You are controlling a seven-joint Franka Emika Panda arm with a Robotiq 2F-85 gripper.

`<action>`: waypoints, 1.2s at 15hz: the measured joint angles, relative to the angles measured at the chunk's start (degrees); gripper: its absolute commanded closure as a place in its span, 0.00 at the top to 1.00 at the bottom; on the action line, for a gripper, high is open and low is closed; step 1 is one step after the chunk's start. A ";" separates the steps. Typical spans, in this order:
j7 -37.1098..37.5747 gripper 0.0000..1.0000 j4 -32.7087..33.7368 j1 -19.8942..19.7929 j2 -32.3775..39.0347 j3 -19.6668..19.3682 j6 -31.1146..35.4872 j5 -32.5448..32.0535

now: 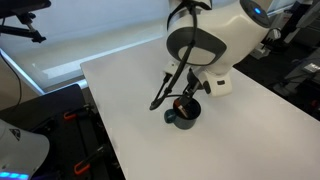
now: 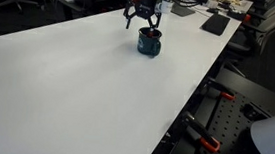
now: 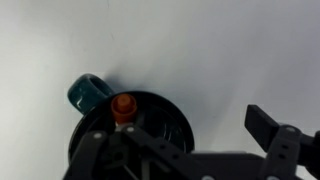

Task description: Put the marker on the table

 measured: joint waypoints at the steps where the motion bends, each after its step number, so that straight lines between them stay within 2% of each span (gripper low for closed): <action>1: 0.00 1.00 0.00 0.02 -0.01 0.01 0.00 0.00; 4: -0.29 1.00 -1.68 0.40 -1.33 0.59 2.83 0.00; 10: -0.36 1.00 -11.51 2.87 -8.62 3.05 14.73 0.16; 18: -0.30 1.00 -11.71 2.75 -8.34 3.12 15.03 0.10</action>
